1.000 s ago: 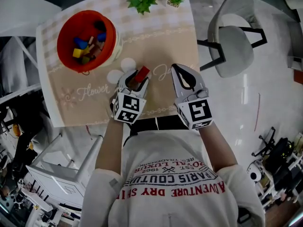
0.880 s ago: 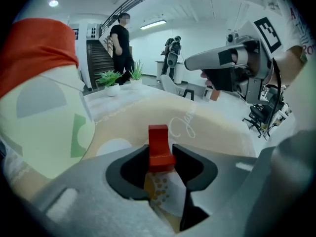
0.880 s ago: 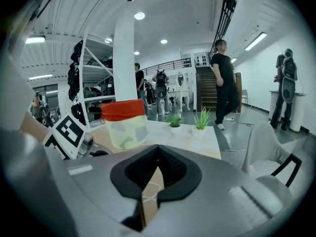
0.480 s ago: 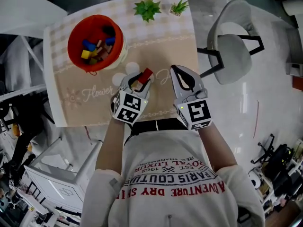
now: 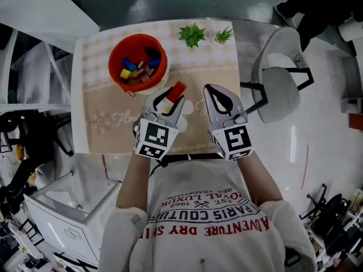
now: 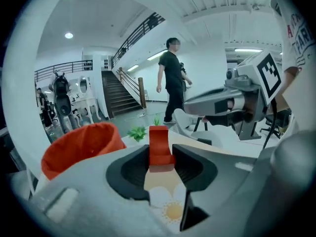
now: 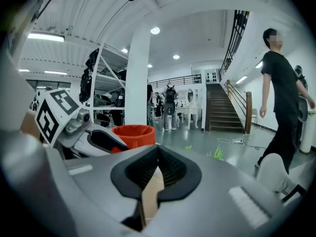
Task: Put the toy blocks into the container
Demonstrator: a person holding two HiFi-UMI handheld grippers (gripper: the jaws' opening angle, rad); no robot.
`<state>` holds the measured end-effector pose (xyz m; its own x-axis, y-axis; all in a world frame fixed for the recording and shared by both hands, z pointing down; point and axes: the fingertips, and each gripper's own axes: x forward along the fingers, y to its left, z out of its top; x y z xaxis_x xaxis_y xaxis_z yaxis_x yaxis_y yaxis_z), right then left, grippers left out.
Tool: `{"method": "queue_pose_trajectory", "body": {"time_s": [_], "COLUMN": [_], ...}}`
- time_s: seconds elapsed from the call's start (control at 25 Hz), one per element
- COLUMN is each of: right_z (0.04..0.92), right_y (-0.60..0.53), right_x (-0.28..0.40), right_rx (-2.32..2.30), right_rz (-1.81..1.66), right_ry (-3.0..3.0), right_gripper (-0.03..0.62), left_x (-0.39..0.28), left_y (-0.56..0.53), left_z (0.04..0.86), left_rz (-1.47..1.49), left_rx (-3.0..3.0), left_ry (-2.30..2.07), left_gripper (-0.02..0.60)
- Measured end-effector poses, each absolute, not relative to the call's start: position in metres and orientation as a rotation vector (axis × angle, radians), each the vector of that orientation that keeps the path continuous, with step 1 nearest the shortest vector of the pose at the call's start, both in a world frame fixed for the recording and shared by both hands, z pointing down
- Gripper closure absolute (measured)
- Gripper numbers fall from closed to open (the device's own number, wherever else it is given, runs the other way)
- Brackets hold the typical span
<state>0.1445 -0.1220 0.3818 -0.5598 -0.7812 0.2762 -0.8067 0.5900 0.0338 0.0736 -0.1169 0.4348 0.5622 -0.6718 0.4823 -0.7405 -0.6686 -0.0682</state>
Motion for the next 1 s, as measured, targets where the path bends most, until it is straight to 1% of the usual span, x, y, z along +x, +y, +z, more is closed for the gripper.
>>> {"method": "queue_pose_trajectory", "body": {"time_s": [0.2, 0.44, 0.72, 1.0], "right_z": [0.359, 0.345, 0.341, 0.347], "right_y": [-0.133, -0.143, -0.152, -0.164], "right_x": [0.119, 0.092, 0.068, 0.060], "right_rx": [1.248, 1.207, 1.180, 1.190], "right_rz": [0.044, 0.007, -0.014, 0.003], "right_ry": [-2.617, -2.644, -2.659, -2.641], "right_gripper": [0.592, 0.592, 0.592, 0.592], "left_x": [0.035, -0.018, -0.061, -0.070], "left_y": [-0.135, -0.149, -0.165, -0.183], "left_z": [0.389, 0.370, 0.373, 0.393], "left_rz": [0.628, 0.589, 0.604, 0.648], "left_rx": [2.656, 2.592, 2.499, 2.464], "left_ry": [-1.404, -1.545, -1.626, -1.574], "left_gripper": [0.425, 0.425, 0.425, 0.423]}}
